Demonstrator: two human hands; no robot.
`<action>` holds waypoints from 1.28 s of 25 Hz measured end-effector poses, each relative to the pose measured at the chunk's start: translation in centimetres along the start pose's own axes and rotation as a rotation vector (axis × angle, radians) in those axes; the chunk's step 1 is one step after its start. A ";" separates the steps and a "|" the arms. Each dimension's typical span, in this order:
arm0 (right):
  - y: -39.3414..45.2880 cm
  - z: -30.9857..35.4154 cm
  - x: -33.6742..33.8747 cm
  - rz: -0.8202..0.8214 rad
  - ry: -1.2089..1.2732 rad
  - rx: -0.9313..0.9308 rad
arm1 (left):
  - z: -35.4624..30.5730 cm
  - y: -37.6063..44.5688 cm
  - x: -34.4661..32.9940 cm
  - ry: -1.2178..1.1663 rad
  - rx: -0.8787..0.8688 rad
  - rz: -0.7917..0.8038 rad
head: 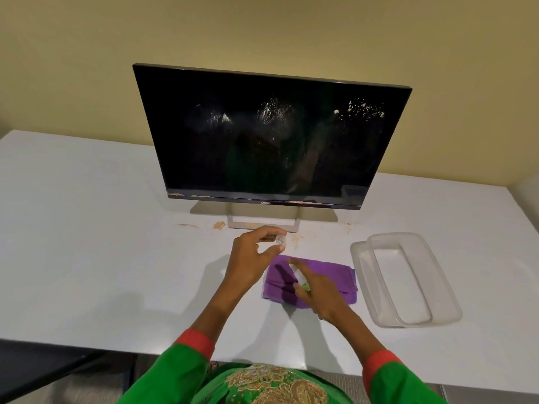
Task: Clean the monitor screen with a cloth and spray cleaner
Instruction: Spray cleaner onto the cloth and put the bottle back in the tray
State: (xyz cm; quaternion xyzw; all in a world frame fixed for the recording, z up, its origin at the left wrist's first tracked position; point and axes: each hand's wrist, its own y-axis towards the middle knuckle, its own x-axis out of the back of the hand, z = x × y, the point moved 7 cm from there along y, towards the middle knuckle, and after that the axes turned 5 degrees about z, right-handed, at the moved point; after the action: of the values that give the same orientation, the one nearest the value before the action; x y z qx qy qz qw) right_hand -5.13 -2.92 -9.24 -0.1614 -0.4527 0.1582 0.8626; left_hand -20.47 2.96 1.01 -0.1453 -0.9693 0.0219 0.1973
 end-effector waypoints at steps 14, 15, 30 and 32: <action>4.1 -0.9 -1.3 -0.070 0.062 -0.038 | 1.9 -0.4 0.6 0.016 0.053 -0.044; 4.1 -1.1 -1.1 -0.081 0.055 -0.029 | 2.0 -0.4 0.5 0.020 0.049 -0.040; 2.5 -1.7 -0.6 -0.083 0.181 -0.047 | 2.7 1.1 -1.5 0.033 0.049 -0.077; 1.1 -3.0 0.7 -0.186 0.435 -0.057 | 3.1 1.6 -3.1 0.045 0.055 -0.033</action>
State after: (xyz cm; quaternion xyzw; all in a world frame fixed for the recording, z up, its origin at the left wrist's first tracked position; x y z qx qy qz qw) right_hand -2.41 -2.05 -10.80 -0.1736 -0.2732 0.0265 0.9458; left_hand -18.52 3.67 -3.14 -0.1243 -0.9658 0.0420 0.2234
